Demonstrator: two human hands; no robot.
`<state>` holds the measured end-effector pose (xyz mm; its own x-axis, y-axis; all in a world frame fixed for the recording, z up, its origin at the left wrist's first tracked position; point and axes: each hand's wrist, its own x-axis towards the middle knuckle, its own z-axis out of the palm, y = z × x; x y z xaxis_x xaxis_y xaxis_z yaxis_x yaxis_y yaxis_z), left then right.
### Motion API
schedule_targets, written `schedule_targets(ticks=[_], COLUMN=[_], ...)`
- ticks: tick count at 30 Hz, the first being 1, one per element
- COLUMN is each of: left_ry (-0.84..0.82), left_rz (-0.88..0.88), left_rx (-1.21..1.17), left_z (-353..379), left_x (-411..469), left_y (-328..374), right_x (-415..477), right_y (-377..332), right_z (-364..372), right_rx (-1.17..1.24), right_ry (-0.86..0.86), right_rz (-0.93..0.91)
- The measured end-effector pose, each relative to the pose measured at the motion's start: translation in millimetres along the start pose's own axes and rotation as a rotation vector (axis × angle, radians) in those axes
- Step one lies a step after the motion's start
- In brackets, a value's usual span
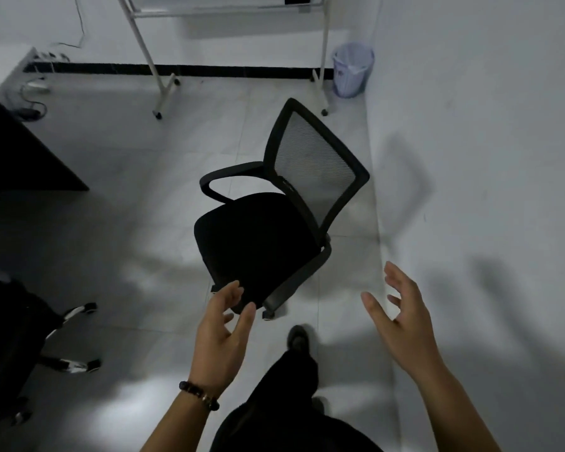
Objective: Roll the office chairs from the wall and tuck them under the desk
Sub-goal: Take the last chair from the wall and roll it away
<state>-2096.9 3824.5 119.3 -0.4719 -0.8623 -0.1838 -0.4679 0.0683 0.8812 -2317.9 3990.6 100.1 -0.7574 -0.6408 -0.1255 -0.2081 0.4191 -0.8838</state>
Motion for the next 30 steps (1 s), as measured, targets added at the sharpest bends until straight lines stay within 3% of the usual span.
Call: schedule_targets(ticks=[7,17,25,30], left_ry=[0.088,0.199,0.403,0.631], left_rz=[-0.039,-0.036,-0.327,-0.617], left_rx=[-0.087,-0.167,-0.267,-0.315], left_z=[72.4,128.1,184.2,238.1], left_x=[111.5,265.5,335.7,365.8], left_y=[27.7,109.9,89.0,90.4], right_x=[140.7,367.7,537.1,633.4], right_y=[3.3,-68.9,-75.8,-71.0], right_z=[-41.5,-70.7,11.2,86.0], right_rx=[-0.085,-0.254,-0.547,-0.709], right_ry=[-0.059,-0.223,-0.69,-1.0], right_rz=[-0.039,-0.274,-0.48,-0.835])
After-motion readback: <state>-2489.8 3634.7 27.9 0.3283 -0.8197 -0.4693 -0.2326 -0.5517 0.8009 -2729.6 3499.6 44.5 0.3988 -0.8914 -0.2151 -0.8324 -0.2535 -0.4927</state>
